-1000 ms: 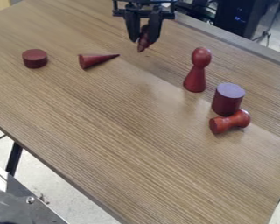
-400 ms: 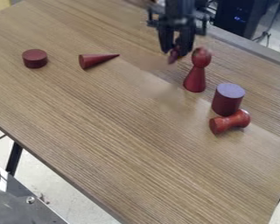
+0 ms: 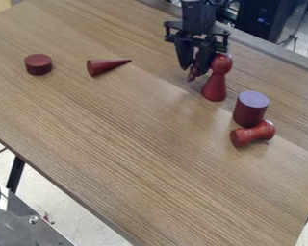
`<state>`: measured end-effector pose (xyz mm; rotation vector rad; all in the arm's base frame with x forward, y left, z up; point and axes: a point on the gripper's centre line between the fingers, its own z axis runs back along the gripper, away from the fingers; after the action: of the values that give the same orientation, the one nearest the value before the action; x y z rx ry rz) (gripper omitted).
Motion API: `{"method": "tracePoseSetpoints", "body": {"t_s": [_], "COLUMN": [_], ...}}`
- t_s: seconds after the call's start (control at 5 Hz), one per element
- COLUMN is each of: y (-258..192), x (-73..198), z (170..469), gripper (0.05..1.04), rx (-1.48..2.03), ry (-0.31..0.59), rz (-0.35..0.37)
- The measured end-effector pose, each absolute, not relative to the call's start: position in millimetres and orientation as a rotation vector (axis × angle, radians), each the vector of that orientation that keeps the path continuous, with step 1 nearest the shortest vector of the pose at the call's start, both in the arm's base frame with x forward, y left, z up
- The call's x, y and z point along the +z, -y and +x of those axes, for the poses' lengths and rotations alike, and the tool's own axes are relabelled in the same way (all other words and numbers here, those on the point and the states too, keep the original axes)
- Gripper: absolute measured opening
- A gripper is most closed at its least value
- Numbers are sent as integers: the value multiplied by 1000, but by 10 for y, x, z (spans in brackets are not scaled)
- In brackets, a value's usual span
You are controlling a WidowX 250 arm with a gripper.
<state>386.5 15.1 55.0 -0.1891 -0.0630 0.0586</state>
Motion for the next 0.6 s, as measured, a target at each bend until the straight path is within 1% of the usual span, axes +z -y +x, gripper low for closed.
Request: {"method": "tracePoseSetpoints", "body": {"t_s": [0.2,0.4,0.6], "y": [-159,-241,-366], "x": [549,559,514], "z": [3863,3823,3790], "gripper": [437,437,438], "rx": [82,148,234], "ry": [60,24,69], "rz": [-184,-122,-17]}}
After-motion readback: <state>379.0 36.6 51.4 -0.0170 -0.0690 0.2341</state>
